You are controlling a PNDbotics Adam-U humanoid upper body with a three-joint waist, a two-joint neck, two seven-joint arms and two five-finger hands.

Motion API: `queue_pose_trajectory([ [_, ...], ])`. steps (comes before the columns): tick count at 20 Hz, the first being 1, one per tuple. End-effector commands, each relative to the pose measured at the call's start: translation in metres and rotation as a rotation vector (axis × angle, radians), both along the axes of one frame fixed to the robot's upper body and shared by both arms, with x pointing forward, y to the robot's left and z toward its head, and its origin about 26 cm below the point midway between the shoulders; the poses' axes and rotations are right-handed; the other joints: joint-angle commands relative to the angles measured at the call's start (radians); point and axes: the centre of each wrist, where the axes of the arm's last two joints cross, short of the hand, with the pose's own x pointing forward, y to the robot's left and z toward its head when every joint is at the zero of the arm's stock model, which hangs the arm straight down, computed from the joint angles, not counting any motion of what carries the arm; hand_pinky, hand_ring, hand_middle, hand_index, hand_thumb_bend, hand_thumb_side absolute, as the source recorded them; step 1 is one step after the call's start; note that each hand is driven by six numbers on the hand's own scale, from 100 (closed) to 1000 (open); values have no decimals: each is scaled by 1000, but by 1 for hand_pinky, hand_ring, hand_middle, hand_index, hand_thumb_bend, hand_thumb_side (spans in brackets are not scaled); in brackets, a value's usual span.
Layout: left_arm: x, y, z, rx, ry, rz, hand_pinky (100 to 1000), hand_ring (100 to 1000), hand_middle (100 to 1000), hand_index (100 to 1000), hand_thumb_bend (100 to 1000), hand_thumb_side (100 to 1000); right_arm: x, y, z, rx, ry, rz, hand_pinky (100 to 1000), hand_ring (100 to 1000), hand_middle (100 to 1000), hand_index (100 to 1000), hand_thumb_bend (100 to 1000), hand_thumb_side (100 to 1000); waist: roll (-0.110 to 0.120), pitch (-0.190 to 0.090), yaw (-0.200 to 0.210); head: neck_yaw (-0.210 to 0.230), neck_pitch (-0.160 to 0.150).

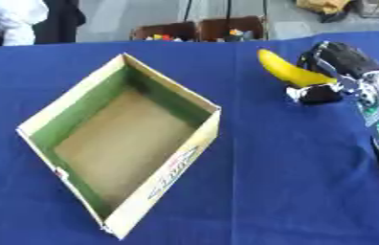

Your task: Pick up objects on the table and place them in the box.

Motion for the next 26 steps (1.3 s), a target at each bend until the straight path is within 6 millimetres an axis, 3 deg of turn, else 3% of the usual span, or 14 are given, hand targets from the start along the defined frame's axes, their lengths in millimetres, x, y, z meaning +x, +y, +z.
queue_pose_trajectory([
  [1,-3,0,7,12,-19,-6,684,721,831,884,100,858,-5,0,22,14,-65,13,482,523,401,618,100,556,-6,-240,2,0,-11],
  [20,-3,1,7,11,-17,-6,685,721,831,885,100,858,-13,15,46,66,-159,78,458,507,380,599,100,589,-9,-244,2,-3,-10],
  [21,-3,1,7,11,-17,-6,685,721,831,885,100,858,-13,17,47,68,-163,84,456,506,380,598,100,682,-9,-244,3,-3,-10],
  [22,-3,1,7,11,-17,-6,685,721,832,885,100,858,-14,18,48,70,-169,91,456,505,378,597,100,590,-9,-244,3,-3,-10],
  [26,-3,0,7,12,-18,-8,685,721,831,886,100,858,-17,28,55,74,-198,126,447,503,376,594,100,595,-10,-245,4,-5,-11],
])
